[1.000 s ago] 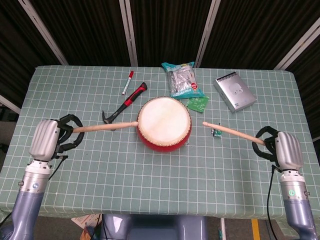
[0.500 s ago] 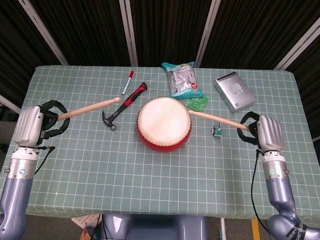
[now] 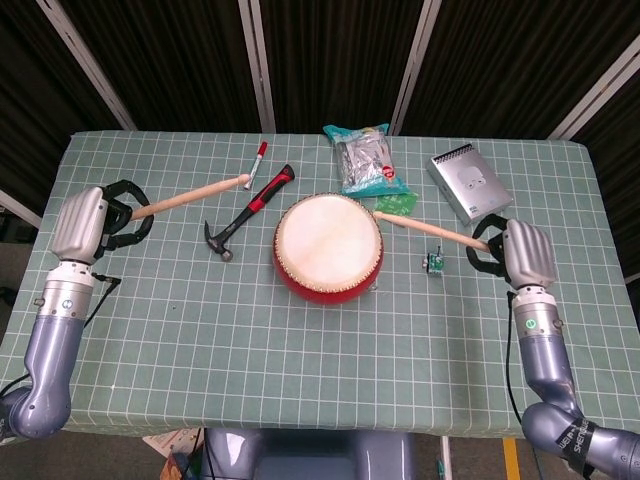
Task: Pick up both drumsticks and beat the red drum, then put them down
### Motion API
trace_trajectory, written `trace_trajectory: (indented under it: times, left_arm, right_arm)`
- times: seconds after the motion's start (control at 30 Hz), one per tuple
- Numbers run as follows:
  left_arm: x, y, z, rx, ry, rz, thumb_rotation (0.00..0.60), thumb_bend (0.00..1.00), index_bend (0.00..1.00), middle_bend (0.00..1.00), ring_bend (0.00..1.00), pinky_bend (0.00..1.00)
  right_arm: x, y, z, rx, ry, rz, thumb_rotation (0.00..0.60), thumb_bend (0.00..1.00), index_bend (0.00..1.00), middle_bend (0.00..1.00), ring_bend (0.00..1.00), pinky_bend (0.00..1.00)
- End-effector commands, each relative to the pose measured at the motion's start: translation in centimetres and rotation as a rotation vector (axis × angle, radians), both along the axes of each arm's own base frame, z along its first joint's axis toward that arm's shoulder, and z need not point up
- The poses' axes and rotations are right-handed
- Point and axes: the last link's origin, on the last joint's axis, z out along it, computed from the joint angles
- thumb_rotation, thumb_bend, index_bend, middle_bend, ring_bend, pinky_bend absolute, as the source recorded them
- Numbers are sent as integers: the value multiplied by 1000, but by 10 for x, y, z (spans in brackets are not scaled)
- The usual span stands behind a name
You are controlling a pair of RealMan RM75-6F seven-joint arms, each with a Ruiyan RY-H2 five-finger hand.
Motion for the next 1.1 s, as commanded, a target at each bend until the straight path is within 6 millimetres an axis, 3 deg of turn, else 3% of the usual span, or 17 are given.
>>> trace_trajectory:
  times: [0.03,0.4,0.8,1.1]
  left_arm:
    - [1,1,0,6,-14,-3,600,514,786,1000,1000,1000]
    - [6,-4,13,42,-46,-29,600,514,786,1000,1000,1000]
    - [6,-6,20,42,-63,-32,600,515,785,1000,1000,1000]
    - [3,-5,25,43,-76,-25,600,514,786,1000,1000,1000]
  right_arm:
    - [3,-4,-3,5,-16,10,600,767,881,1000,1000,1000]
    - [37,-14,-14,0,-211,151,600,767,881,1000,1000,1000]
    - [74,-32,-39,43,-210,187,600,767,881,1000,1000,1000]
    - [83,-39,-35,-3,-184,196,600,767,881,1000,1000,1000]
